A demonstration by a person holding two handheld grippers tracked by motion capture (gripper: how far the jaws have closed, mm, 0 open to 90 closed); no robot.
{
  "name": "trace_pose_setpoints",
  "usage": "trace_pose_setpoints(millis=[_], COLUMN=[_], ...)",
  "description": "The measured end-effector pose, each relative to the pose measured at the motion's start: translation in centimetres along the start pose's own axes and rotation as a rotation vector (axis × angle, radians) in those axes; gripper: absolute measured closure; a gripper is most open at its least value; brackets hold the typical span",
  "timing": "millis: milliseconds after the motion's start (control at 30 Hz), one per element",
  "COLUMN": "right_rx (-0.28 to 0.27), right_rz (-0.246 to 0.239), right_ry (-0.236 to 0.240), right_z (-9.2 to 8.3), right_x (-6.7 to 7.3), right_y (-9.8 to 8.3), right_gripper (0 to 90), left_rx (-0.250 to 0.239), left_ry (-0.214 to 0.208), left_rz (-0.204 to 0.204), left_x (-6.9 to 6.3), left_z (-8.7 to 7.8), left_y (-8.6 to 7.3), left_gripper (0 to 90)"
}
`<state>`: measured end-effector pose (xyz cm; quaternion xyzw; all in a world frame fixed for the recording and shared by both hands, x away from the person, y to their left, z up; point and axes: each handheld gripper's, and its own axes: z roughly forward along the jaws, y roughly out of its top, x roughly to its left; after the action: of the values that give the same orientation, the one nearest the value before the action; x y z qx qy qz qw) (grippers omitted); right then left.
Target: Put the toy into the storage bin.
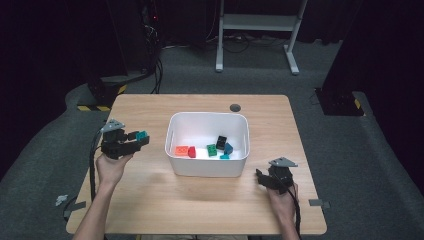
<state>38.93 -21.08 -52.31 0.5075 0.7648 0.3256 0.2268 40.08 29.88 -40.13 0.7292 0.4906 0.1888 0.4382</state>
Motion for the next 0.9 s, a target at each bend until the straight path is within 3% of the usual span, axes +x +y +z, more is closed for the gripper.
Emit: trace_pose_setpoints(millis=[433,900], right_rx=[0.0,0.0], right_rz=[0.0,0.0], right_ry=[0.0,0.0], right_z=[0.0,0.0], right_x=[0.0,0.0], right_y=[0.0,0.0], right_gripper=[32.7,32.7], left_rx=[-0.015,-0.028], left_ry=[-0.053,-0.137], left_rz=[0.023,0.084], left_x=[-1.5,-4.7], left_z=[-0.6,0.1], left_y=[1.5,3.8], left_gripper=[47.6,47.6])
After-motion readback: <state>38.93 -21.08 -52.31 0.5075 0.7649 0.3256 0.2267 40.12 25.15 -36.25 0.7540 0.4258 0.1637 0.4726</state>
